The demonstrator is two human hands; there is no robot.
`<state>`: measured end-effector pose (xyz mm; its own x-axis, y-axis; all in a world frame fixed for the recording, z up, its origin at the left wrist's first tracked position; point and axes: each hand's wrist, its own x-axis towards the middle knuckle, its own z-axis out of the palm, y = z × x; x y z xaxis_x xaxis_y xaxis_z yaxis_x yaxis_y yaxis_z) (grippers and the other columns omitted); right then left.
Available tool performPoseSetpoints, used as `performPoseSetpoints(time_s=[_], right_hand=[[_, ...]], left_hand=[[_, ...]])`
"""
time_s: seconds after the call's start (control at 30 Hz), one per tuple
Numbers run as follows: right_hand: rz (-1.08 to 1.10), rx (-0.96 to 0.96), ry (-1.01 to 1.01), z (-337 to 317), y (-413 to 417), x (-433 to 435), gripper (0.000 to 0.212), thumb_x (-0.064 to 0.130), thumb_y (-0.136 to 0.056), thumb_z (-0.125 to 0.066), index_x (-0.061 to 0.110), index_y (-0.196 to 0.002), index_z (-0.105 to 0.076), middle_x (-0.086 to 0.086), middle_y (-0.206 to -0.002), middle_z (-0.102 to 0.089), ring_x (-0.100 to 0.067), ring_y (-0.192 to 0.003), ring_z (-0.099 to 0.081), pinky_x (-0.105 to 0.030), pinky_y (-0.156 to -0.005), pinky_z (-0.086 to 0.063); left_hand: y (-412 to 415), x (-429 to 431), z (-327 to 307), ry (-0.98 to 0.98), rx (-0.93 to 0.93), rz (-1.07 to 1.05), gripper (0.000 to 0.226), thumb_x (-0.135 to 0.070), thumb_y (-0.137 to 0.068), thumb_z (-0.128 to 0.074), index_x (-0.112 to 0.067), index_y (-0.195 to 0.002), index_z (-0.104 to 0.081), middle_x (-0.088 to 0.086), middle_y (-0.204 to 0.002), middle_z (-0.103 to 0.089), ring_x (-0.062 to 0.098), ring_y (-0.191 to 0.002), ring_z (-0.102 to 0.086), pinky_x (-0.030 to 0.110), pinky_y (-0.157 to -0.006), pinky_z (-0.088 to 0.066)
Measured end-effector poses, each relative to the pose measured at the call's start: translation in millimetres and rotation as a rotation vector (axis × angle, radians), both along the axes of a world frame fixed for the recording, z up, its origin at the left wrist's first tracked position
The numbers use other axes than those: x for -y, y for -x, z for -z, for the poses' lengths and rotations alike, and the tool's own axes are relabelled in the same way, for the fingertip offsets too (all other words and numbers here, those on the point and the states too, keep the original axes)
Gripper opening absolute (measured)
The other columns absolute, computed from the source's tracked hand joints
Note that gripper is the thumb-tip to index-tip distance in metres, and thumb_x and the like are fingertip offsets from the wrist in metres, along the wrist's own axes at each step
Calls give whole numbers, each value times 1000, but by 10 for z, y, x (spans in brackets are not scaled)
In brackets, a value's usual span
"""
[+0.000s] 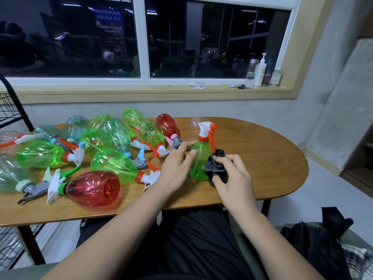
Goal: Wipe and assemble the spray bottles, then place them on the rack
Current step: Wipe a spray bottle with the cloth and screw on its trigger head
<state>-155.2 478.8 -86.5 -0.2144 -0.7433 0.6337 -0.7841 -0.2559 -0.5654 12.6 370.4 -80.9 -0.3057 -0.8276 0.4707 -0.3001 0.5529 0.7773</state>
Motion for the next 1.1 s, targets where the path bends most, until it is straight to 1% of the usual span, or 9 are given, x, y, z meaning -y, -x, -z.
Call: performPoseSetpoints(time_s=[0.17,0.27,0.37,0.5,0.6,0.67,0.87,1.0,1.1], right_hand=[[72,-58,-220,28,124,82,31,10,-90,-72,20,-119,-69,9,-111,-55,-17,-99,-61,-30,-80,-51],[64,-4,-226,-85,183,148,34,7,-85,-74,22,-116,-74,9,-109,-61,-14,-100,-63,-12,-78,-43],[45,92,-48,-245,138,134,42,1,-82,-76,21,-119,-78,11,-112,-67,2,-98,-62,0,-85,-39],[4,214,130,-300,-2,129,49,-2,-83,-76,26,-124,-75,13,-121,-71,2,-109,-66,-17,-97,-51],[-27,348,137,-259,-59,124,50,5,-86,-79,35,-124,-66,15,-121,-72,-6,-113,-68,-32,-99,-58],[-23,315,163,-237,-55,127,47,8,-89,-80,34,-126,-66,14,-121,-72,-8,-113,-69,-37,-97,-59],[22,113,239,-183,4,180,39,-1,-91,-78,16,-126,-77,3,-130,-74,-9,-125,-66,-23,-108,-50],[40,71,93,-143,114,157,36,-1,-86,-78,17,-118,-77,8,-112,-72,-3,-99,-64,-3,-88,-41],[68,40,-70,-75,185,141,30,5,-82,-77,23,-106,-72,10,-102,-68,-8,-85,-61,-9,-73,-42]], left_hand=[[4,-64,-42,16,8,5,40,-52,-104,-60,-39,-142,-56,-22,-127,-61,1,-94,-58,25,-85,-48],[-1,-68,-53,41,31,1,47,-51,-101,-64,-42,-146,-54,-16,-115,-54,0,-93,-54,11,-83,-41],[2,-79,-69,49,21,1,47,-46,-99,-70,-37,-144,-58,-15,-104,-47,-5,-91,-51,2,-82,-36],[6,-55,-50,63,1,-12,45,-45,-95,-75,-27,-133,-59,-16,-118,-53,-8,-108,-54,4,-84,-40],[3,-50,-50,72,23,-3,39,-41,-95,-77,-37,-125,-53,-27,-121,-57,-11,-116,-55,5,-84,-42],[-1,-51,-51,51,32,13,39,-41,-96,-76,-40,-126,-51,-35,-122,-57,-16,-118,-54,2,-86,-42],[7,-44,-31,-24,-60,56,26,-39,-107,-60,-32,-132,-58,-28,-132,-65,-9,-127,-57,14,-101,-47],[7,-85,-65,-47,-87,62,19,-32,-108,-59,-37,-127,-59,-38,-117,-64,-15,-117,-58,3,-89,-44],[1,-79,-71,-14,-75,45,23,-39,-105,-63,-34,-127,-59,-28,-121,-66,-10,-116,-60,11,-91,-48]])
